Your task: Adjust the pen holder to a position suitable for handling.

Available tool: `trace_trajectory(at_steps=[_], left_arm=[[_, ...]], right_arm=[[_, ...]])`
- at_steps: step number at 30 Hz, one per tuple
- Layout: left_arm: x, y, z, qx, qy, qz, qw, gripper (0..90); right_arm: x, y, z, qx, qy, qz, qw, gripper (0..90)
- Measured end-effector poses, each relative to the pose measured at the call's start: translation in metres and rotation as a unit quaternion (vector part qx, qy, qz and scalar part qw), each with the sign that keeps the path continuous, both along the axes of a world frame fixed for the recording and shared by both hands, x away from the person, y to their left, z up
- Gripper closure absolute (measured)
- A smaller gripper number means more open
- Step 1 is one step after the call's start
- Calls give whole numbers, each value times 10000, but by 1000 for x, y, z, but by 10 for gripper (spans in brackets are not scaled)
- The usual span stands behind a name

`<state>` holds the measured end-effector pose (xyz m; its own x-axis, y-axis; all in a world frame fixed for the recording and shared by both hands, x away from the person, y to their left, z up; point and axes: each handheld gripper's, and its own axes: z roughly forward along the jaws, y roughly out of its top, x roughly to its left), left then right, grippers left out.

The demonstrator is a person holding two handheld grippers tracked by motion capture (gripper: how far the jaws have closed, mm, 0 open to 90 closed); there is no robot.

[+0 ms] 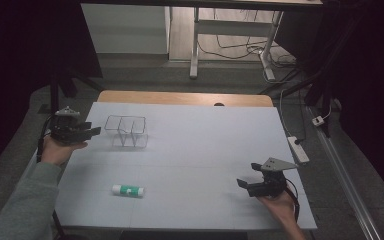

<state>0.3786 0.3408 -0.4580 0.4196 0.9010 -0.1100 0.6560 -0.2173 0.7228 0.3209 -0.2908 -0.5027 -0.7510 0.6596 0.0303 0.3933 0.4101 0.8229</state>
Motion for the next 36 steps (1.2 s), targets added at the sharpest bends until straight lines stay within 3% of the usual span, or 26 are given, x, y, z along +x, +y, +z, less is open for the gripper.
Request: trace_trajectory(at_steps=[4,11,21,36], left_arm=[[9,2,-3,41,107,36,9999,595],[22,9,-13,87,364,25,9993,885],[40,7,-31,111,513,4,9986,887],[53,-5,-45,76,667,-156,9976,887]], right_arm=[[0,0,0,13,8,10,10000,128],[1,0,-1,22,11,20,10000,128],[1,1,-1,-5,18,21,10000,129],[1,1,-1,-71,24,13,10000,129]])
